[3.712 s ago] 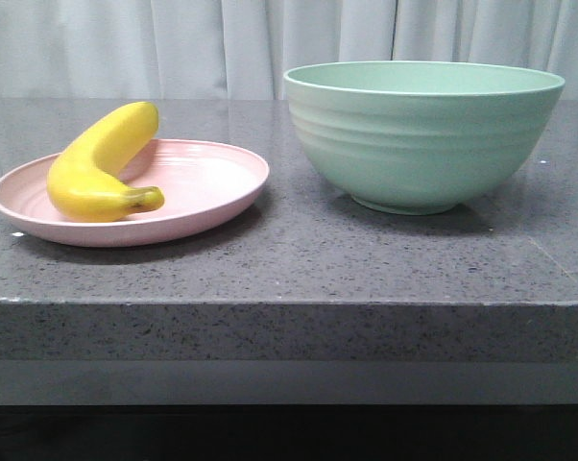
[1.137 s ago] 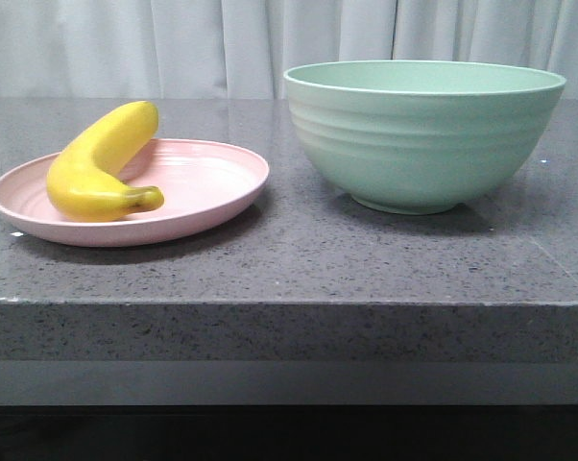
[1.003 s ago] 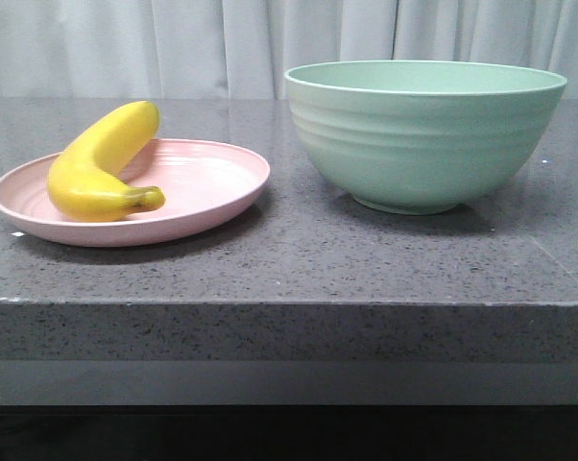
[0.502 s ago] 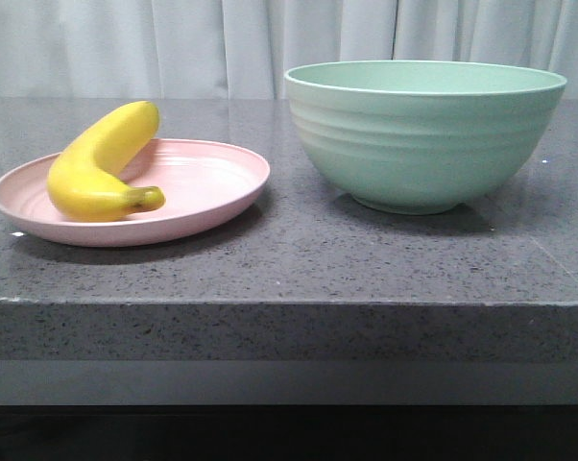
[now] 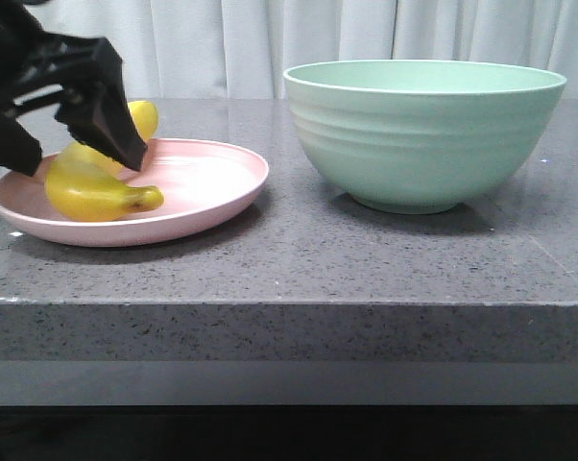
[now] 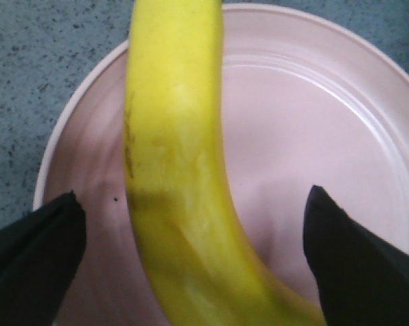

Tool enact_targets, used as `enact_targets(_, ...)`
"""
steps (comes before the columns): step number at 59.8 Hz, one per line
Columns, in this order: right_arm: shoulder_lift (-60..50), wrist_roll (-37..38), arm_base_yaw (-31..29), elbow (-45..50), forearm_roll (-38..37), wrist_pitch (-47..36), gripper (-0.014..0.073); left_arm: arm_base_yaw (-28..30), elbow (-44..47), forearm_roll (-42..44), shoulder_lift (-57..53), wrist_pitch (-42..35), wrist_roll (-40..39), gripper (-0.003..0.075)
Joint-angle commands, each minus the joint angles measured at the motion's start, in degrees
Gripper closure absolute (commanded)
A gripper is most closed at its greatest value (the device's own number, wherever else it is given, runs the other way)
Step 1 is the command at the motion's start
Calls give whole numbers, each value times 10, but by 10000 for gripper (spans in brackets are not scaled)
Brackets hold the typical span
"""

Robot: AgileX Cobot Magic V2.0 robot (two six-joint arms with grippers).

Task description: Transfer banana from pink plate to green bowl

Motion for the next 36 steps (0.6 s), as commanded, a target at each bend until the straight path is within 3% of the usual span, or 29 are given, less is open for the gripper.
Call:
enact_targets(1,10,-2,-3,-20,-4,-51,31,-5,-24,-10,-6,-28,0,101)
enact_targets(10,10,-2,-3,-20,-4,-51,31,-5,-24,-10,-4,-28,0,125)
enact_targets(25,10,-2,-3,-20,-4,-51,31,-5,-24,-10,-4,-28,0,370)
enact_targets(36,10,-2,-3,-20,-4,-51,31,-5,-24,-10,-4,-42,0,484)
